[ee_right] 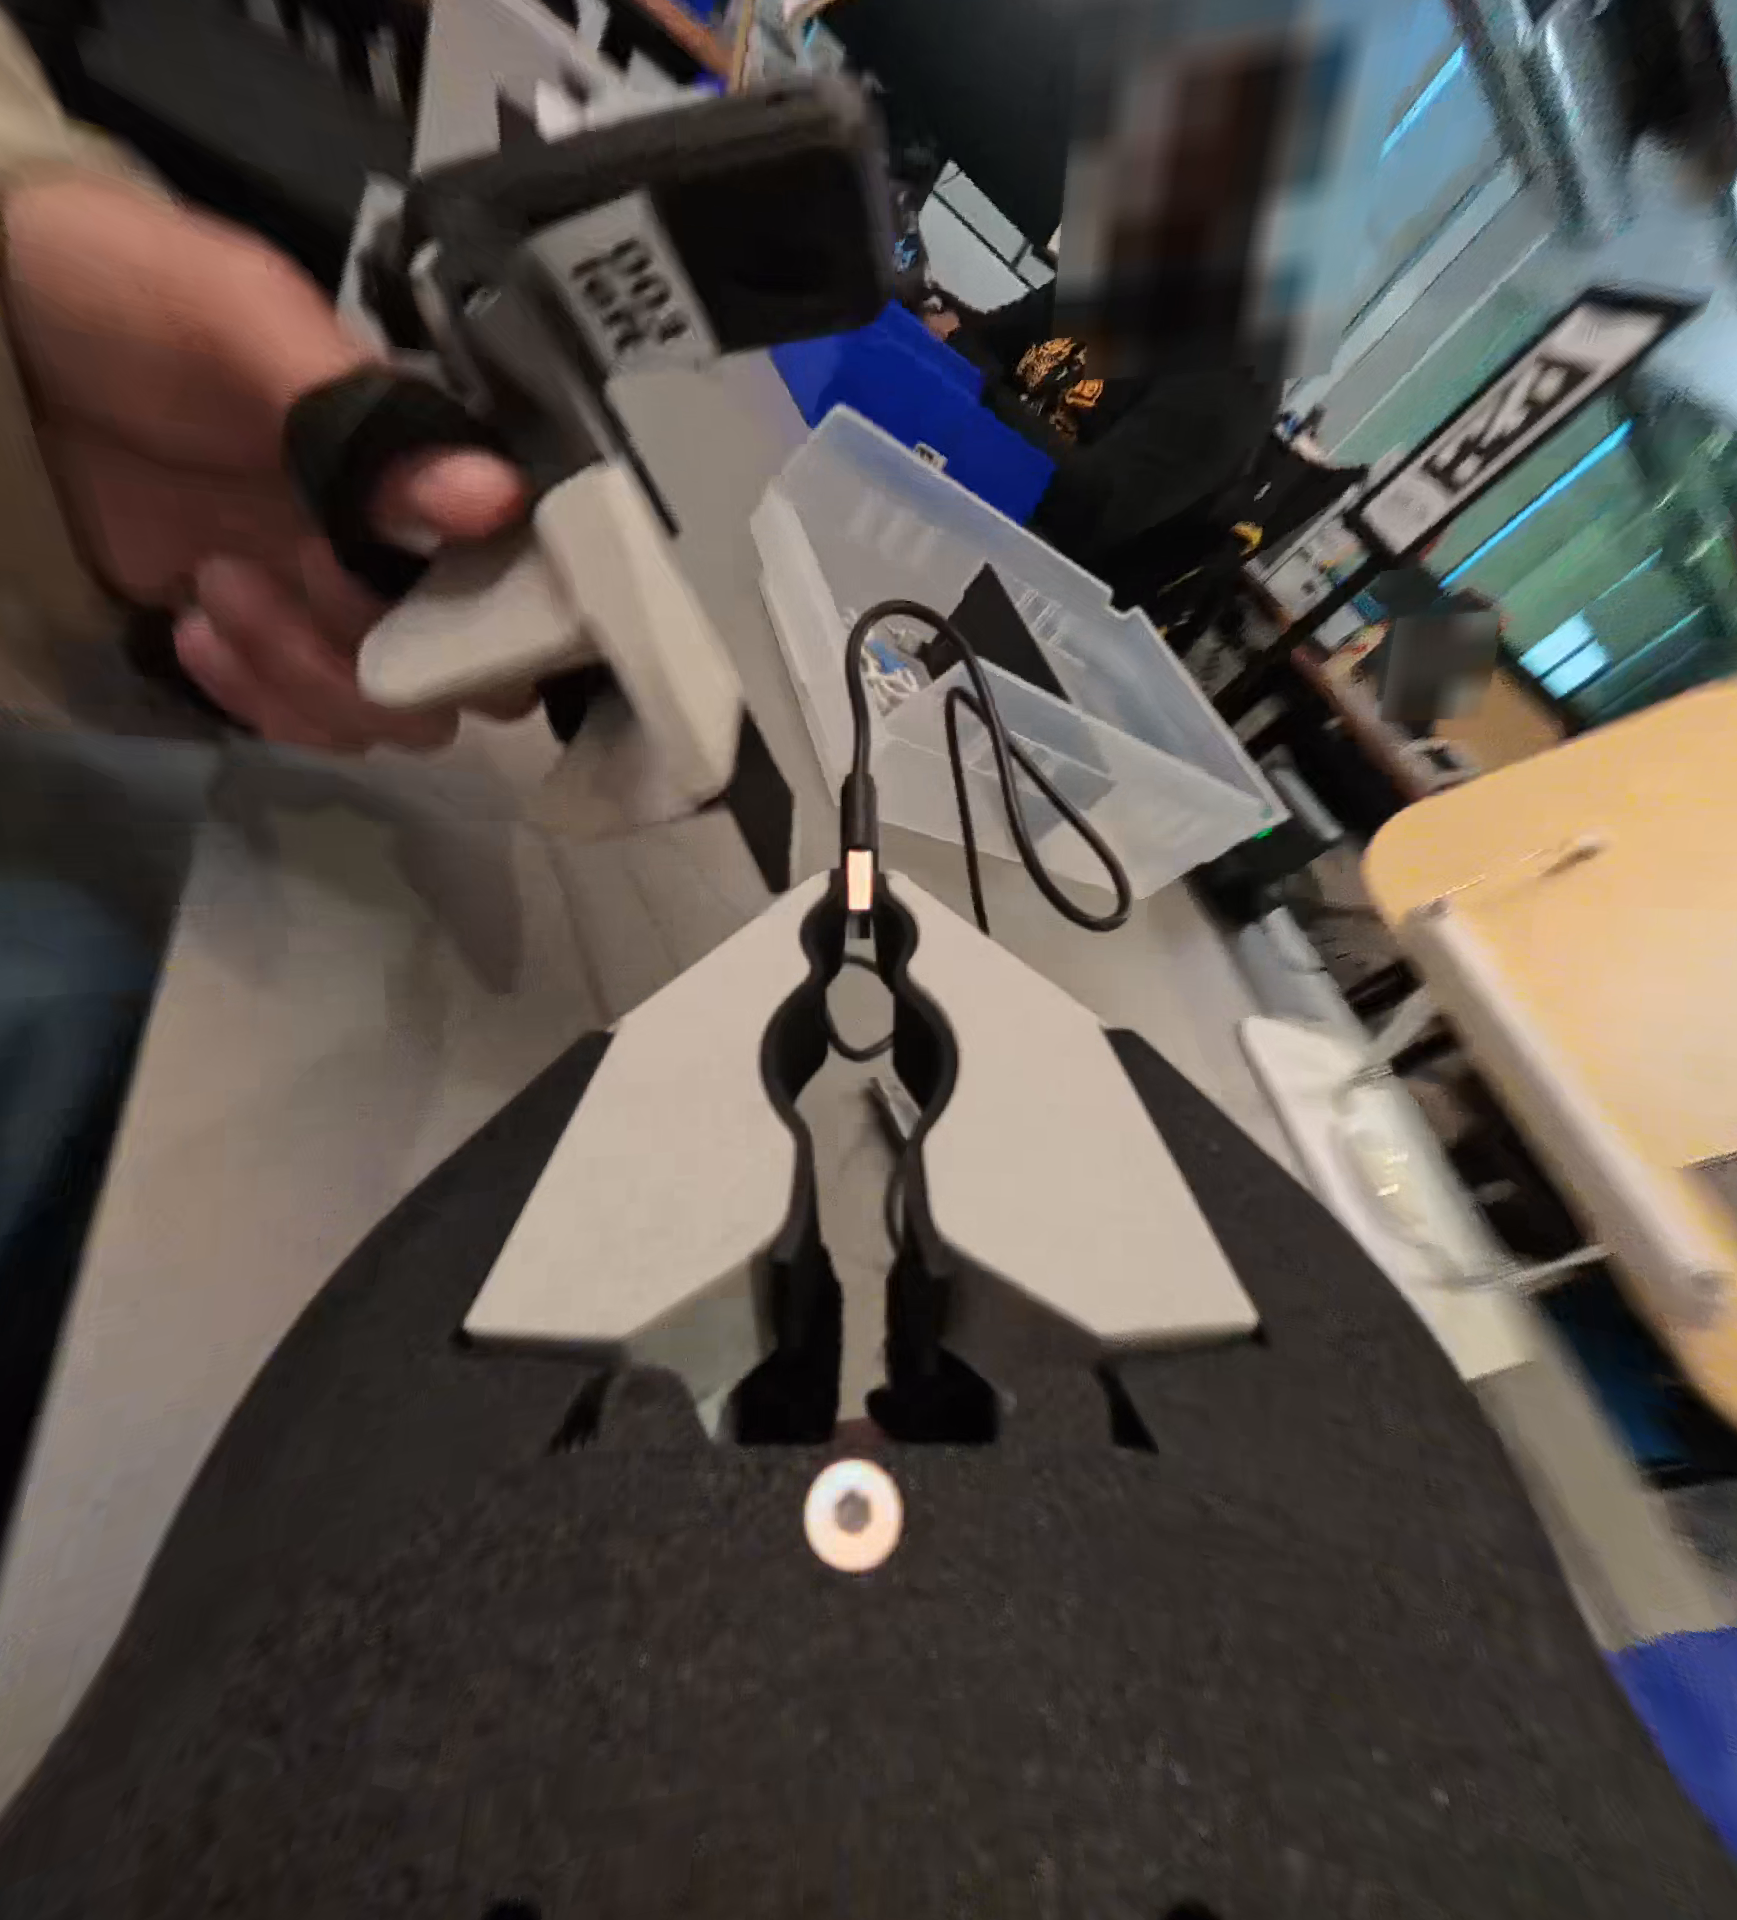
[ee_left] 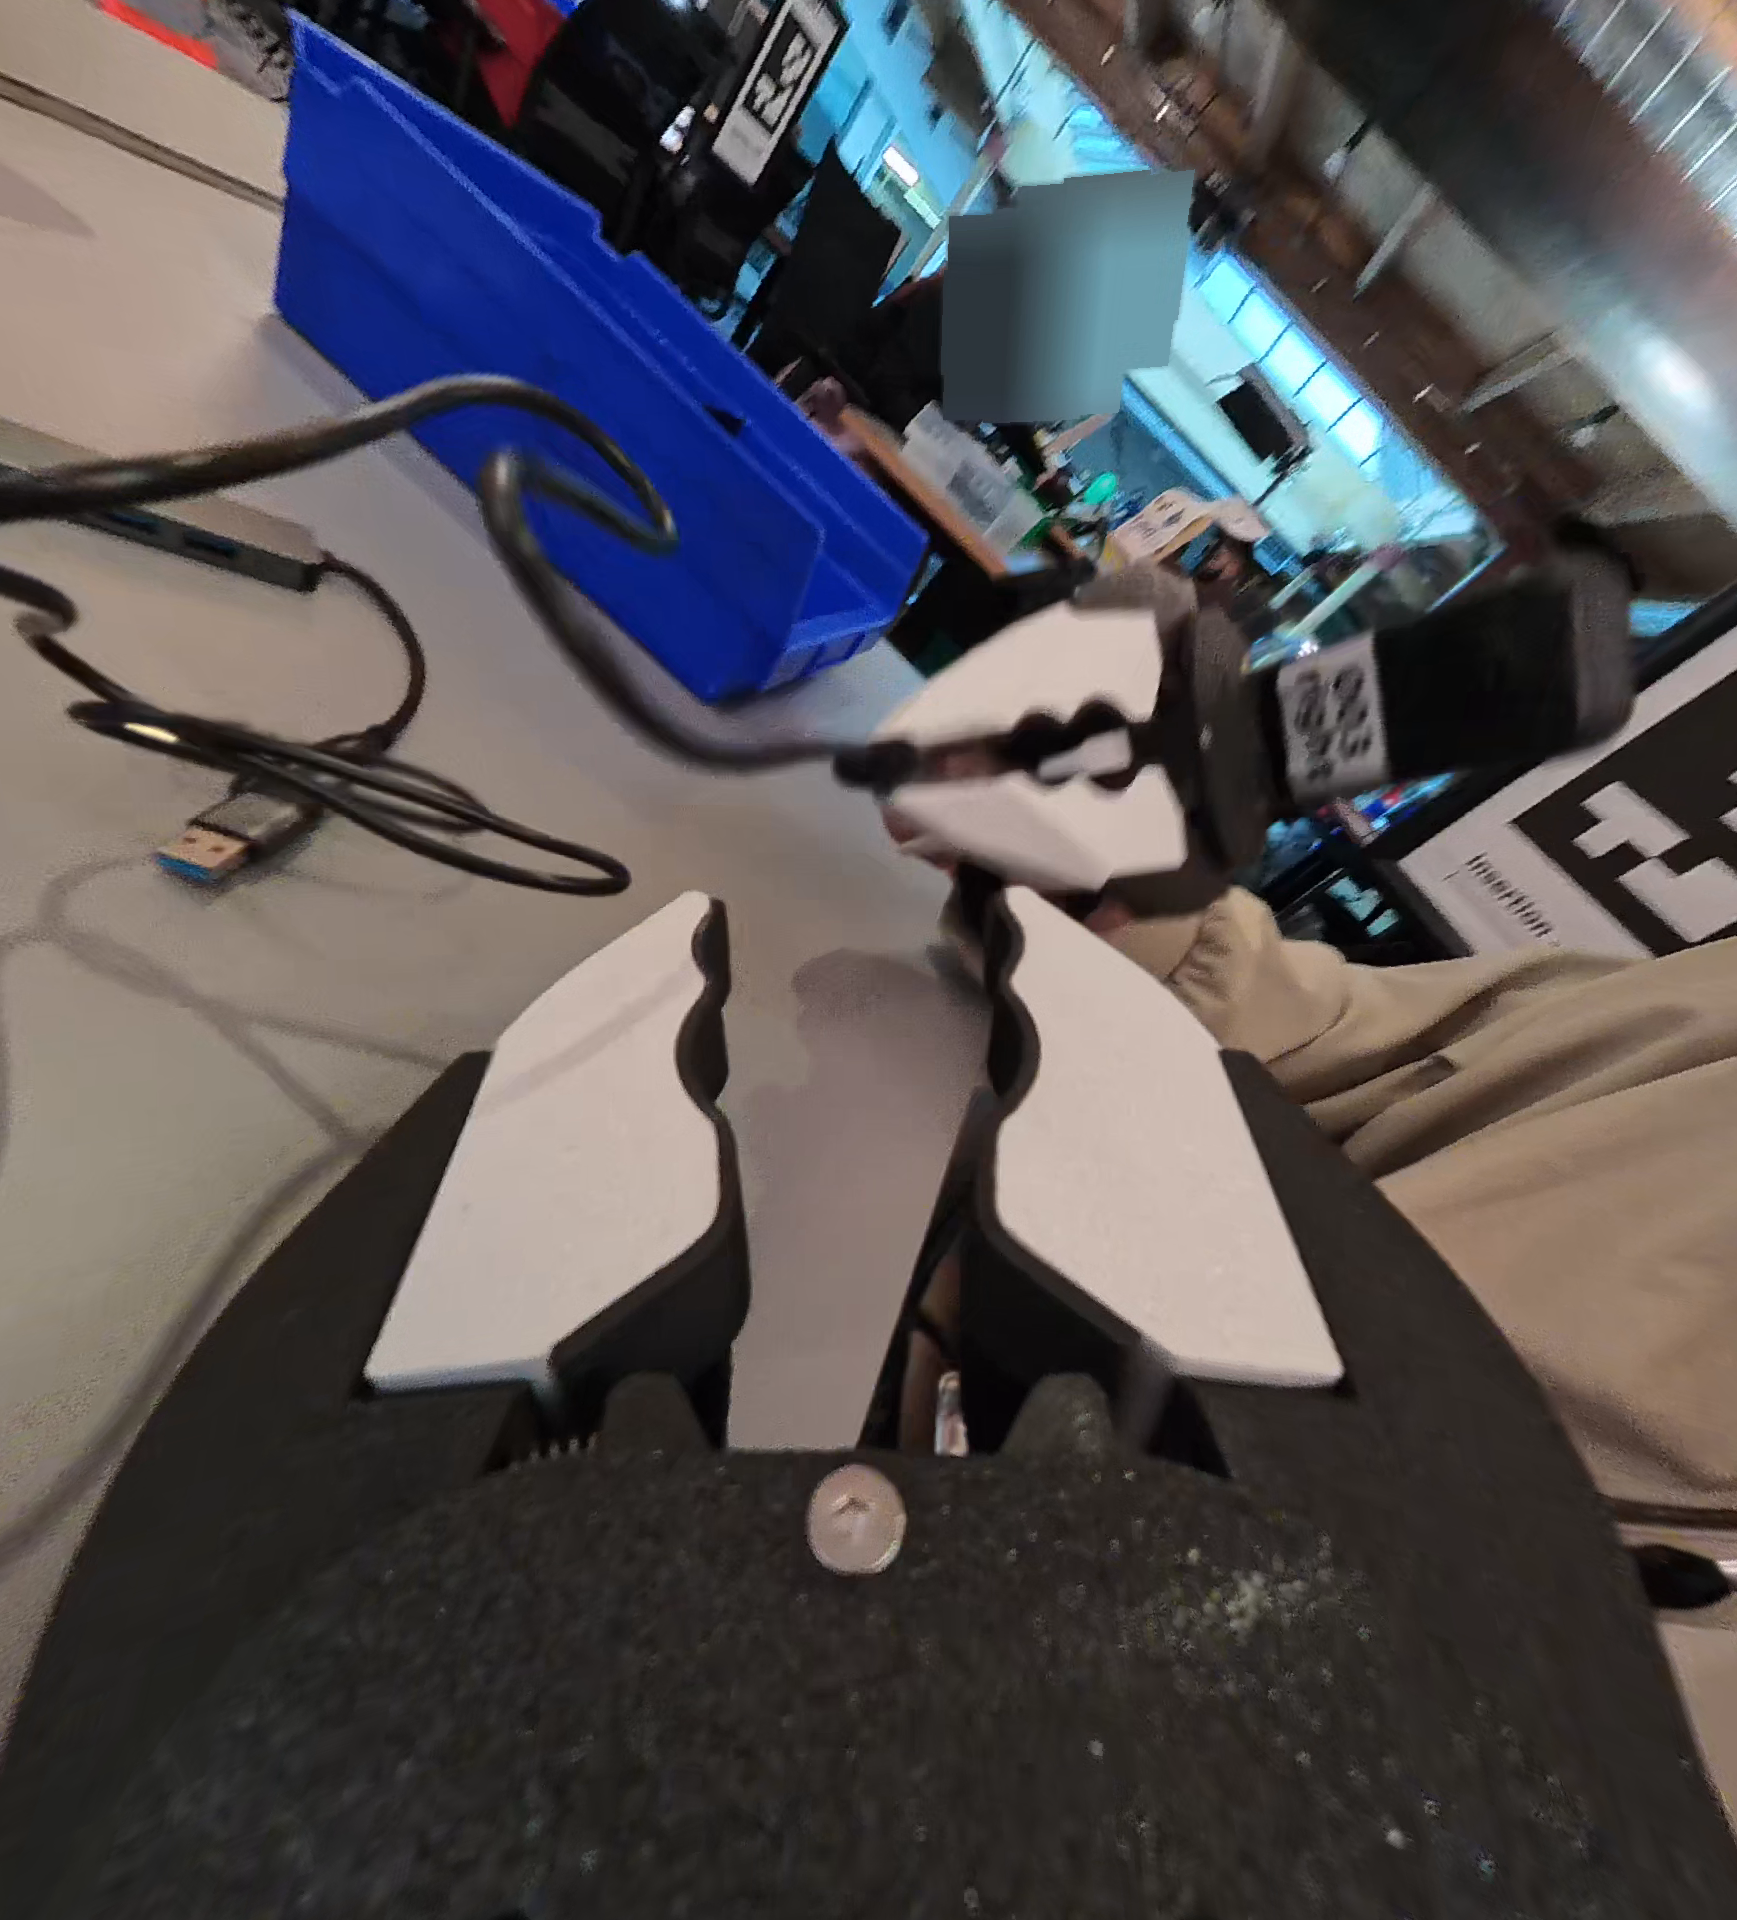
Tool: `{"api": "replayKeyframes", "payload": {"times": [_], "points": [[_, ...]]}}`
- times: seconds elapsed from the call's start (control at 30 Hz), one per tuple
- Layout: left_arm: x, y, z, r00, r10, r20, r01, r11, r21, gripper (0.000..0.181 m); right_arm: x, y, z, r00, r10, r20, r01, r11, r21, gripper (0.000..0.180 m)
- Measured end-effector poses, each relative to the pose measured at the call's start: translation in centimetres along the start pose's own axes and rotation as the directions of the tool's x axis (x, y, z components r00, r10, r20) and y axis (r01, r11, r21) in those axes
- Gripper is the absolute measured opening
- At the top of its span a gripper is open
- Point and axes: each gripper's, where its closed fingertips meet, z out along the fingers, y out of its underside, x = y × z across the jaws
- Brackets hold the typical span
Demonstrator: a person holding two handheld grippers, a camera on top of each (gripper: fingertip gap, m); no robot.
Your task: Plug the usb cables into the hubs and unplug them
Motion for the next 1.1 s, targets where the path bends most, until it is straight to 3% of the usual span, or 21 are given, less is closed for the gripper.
{"api": "replayKeyframes", "payload": {"times": [0.1, 0.27, 0.43, 0.67, 0.97, 1.03, 1.1], "points": [[0.5, -0.2, -0.2, 1.000, -0.006, -0.029, 0.006, 1.000, 0.018, 0.045, -1.0, 0.1, 0.2, 0.978, -0.206, -0.039, 0.205, 0.979, -0.018, 0.004], [1.5, 0.9, -0.4, 0.992, -0.028, -0.127, 0.019, 0.998, -0.068, 0.039, -2.6, -1.1, -0.1, 0.963, -0.268, 0.031, 0.264, 0.961, 0.085, 0.004], [1.7, 0.9, -0.5, 0.990, -0.012, -0.142, 0.003, 0.998, -0.069, 0.016, -3.0, -1.1, -0.2, 0.956, -0.292, 0.040, 0.287, 0.953, 0.096, 0.004], [1.2, 1.6, -0.3, 0.993, -0.016, -0.116, 0.003, 0.994, -0.111, 0.015, -3.1, -0.6, 0.0, 0.929, -0.369, 0.013, 0.367, 0.928, 0.059, 0.004], [1.6, 1.2, -0.2, 0.975, 0.219, -0.034, -0.222, 0.968, -0.118, 0.015, -2.8, -1.1, -0.5, 0.973, -0.226, 0.036, 0.223, 0.972, 0.079, 0.005], [2.2, 0.9, -0.2, 0.973, 0.224, -0.060, -0.229, 0.968, -0.100, 0.015, -2.7, -1.7, -0.8, 0.984, -0.155, 0.089, 0.145, 0.984, 0.105, 0.004], [2.4, 0.9, -0.2, 0.977, 0.197, -0.082, -0.205, 0.974, -0.096, 0.015, -2.6, -1.9, -1.0, 0.976, -0.204, 0.071, 0.195, 0.973, 0.122, 0.004]]}}
